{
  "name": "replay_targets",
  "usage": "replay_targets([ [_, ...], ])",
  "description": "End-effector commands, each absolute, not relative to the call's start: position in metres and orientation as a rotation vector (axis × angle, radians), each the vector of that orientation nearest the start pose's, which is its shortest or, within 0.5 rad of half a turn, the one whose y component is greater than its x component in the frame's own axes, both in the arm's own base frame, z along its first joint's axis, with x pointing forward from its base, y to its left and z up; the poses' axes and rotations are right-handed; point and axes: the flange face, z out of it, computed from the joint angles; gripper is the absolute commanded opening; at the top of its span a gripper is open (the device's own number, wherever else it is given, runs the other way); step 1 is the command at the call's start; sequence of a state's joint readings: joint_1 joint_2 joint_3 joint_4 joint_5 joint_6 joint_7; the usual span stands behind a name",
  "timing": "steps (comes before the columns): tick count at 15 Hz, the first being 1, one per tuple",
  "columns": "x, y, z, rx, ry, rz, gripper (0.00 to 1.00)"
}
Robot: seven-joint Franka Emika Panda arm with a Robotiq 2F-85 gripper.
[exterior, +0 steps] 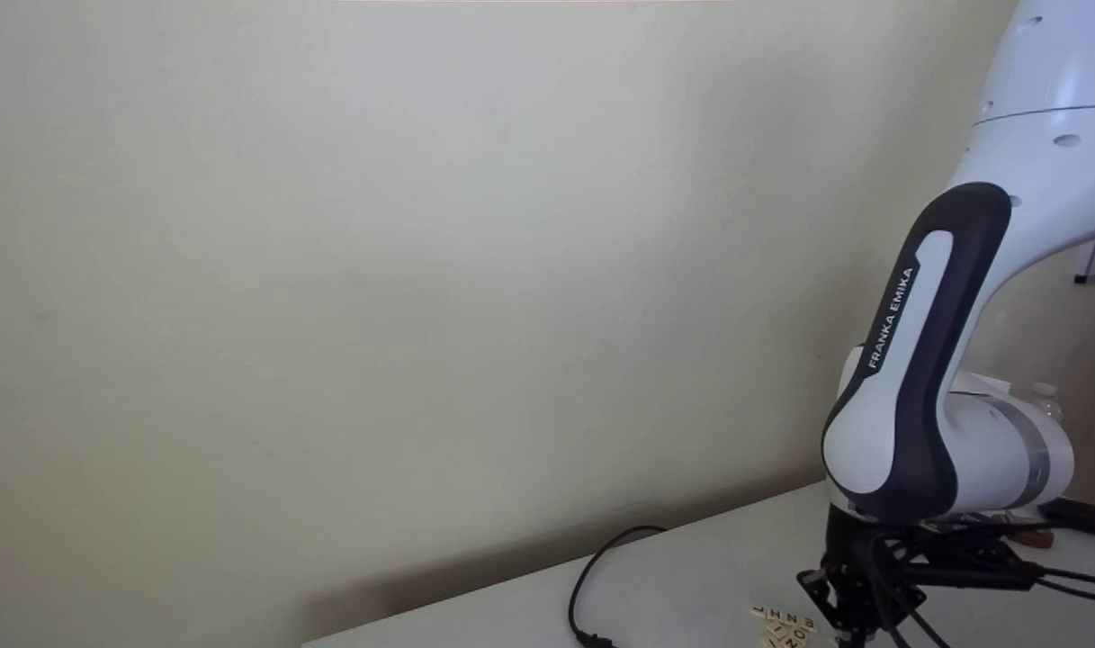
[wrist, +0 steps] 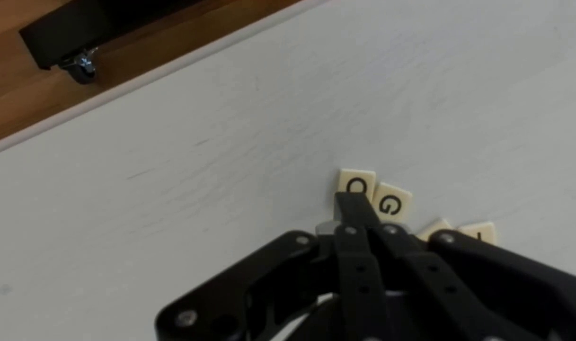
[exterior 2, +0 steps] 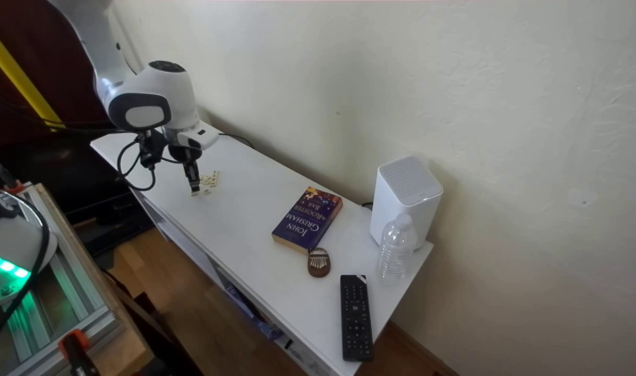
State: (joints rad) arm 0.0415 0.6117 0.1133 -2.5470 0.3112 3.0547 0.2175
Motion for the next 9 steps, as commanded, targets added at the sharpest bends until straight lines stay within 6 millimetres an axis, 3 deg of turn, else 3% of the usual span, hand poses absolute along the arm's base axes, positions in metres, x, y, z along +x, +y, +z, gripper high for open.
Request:
replay_targets([
  [1,0.404,0.05,0.052,-3.073,0.469,0.127,0.0],
  [9,0.426,0.07,0.05,-3.024,0.333,0.058,0.0],
])
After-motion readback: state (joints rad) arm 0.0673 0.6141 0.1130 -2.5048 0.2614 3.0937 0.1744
